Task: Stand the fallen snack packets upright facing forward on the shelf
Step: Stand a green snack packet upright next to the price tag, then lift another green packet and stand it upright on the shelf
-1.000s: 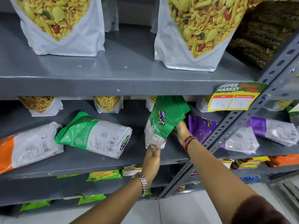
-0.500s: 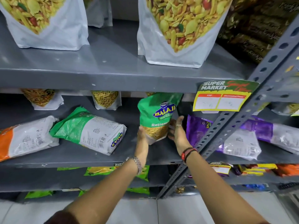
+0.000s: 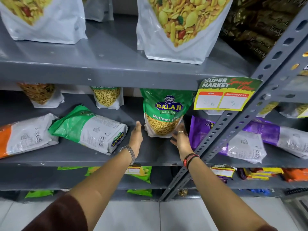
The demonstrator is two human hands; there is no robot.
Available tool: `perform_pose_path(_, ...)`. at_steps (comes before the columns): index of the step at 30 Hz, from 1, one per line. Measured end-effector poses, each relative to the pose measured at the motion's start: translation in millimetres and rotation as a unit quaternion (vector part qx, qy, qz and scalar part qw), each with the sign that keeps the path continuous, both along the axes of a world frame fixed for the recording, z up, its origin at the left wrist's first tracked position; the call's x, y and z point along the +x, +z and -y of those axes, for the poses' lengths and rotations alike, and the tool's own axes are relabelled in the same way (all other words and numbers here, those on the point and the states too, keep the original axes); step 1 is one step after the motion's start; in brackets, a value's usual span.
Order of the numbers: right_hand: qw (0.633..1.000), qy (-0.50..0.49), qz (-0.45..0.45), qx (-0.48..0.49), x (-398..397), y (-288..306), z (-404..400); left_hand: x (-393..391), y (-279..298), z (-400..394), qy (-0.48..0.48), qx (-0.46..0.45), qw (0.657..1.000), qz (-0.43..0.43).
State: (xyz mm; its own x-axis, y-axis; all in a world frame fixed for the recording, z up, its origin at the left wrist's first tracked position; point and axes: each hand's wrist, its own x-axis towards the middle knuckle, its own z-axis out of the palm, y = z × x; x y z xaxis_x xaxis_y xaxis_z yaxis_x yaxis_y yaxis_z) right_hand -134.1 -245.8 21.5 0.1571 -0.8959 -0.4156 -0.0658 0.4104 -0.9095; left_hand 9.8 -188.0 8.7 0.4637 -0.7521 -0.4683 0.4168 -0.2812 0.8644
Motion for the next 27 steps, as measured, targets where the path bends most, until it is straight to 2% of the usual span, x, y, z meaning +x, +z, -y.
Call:
perform_pose_path(3, 0.999, 0.003, -0.039, 0.034, 3.9, -6.8, -12.9, 6.1, -11.4, -27.9, 0.019, 0.018, 0.999, -0.034)
perform_pose_path(7, 0.987, 0.143, -0.052, 0.042, 34.0, -5.5, -32.9, 18.7, -21.4, -84.5, 0.024, 0.030, 0.994, -0.099)
perform_pose_path(9, 0.980, 0.189, -0.057, -0.001, 59.1, -0.9, -39.7, 33.3, -23.7, -111.2, 0.036, 0.044, 0.990, -0.128)
perform_pose_path(12, 0.967, 0.202, -0.105, -0.115, 101.1, 7.9, -47.8, 61.5, -19.4, -146.3, 0.061, 0.070, 0.988, -0.124)
perform_pose_path(16, 0.922, 0.257, -0.199, -0.213, 155.6, 15.4, -45.1, 107.3, -8.5, -168.0, 0.120, 0.061, 0.986, -0.099)
perform_pose_path(18, 0.883, 0.302, -0.271, -0.236, 182.4, 16.0, -38.3, 129.3, -6.8, -169.2, 0.134, 0.060, 0.984, -0.099)
perform_pose_path(20, 0.855, 0.339, -0.328, -0.215, 204.7, 16.8, -29.3, 145.5, -7.3, -164.2, 0.129, 0.064, 0.984, -0.107)
perform_pose_path(25, 0.799, 0.419, -0.403, -0.155, 242.4, 13.5, -10.2, 173.7, -13.3, -146.6, 0.090, 0.058, 0.982, -0.157)
perform_pose_path(27, 0.805, 0.410, -0.407, -0.137, 247.9, 13.3, -10.7, 184.6, -17.3, -145.3, 0.082, 0.045, 0.978, -0.185)
